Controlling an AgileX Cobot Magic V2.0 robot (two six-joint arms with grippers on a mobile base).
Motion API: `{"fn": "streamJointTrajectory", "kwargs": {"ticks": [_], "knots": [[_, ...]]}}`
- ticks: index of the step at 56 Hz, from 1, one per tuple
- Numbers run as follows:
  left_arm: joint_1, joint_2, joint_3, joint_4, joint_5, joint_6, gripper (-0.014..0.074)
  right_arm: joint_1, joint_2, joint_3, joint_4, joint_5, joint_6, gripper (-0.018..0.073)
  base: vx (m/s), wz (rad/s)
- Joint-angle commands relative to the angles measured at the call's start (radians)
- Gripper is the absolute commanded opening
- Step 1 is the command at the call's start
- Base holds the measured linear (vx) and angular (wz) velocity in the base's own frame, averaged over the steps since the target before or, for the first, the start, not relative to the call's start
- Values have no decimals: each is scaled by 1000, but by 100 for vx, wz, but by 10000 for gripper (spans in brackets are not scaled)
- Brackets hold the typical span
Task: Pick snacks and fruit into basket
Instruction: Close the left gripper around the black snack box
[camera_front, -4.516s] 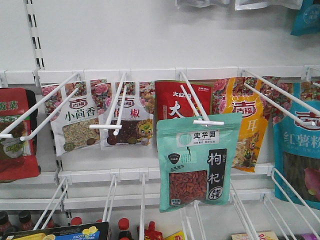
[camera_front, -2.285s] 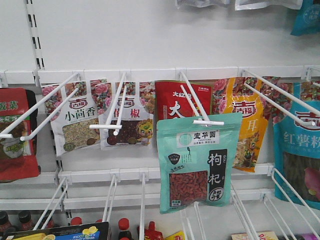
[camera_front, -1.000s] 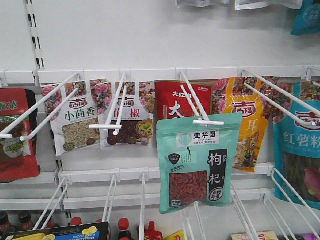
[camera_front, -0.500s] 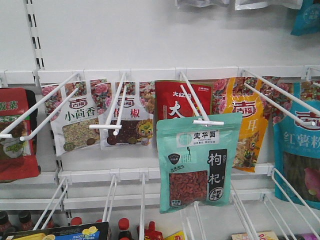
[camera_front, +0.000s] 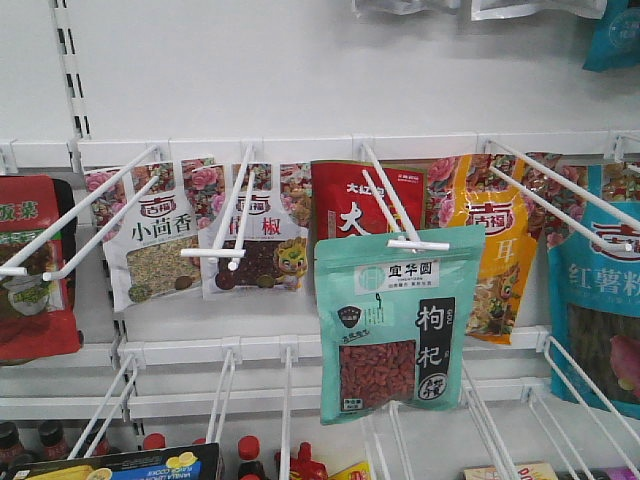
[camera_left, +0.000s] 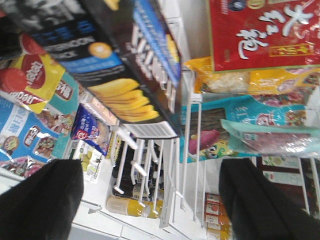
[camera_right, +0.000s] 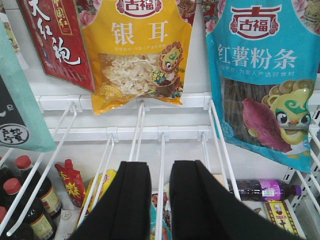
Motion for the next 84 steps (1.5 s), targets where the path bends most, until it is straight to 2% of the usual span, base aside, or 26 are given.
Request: {"fn": "streamJointTrajectory", "kwargs": {"ticks": [1,15,25,31,38,42,54,65,70,84], "knots": [[-4,37,-25,9,-118,-42,615,-5,3,-31,-5,-67,-12,209,0,1],[-4,94,-17,-58,-258,-41,594,-5,3,-31,-5,-67,-12,209,0,0],[-5,91,69,-207,-409,23,585,-5,3,-31,-5,-67,-12,209,0,0],[-5,89,84,-247,-473,52,585,-5,3,-31,-5,-67,-12,209,0,1],[-5,89,84,-358,-510,102,585,-5,3,-31,-5,-67,-12,209,0,1],[-5,89,84,-382,-518,109,585,-5,3,-31,-5,-67,-12,209,0,0],[-9,93,84,-389,-460,110,585,-5,3,-31,-5,-67,-12,209,0,0],[-9,155,84,-378,-469,119,585,-5,3,-31,-5,-67,-12,209,0,0],[-9,192,84,-354,-512,119,585,-5,3,-31,-5,-67,-12,209,0,0],[-9,309,83,-364,-641,119,585,-5,3,-31,-5,-68,-12,209,0,0]]}}
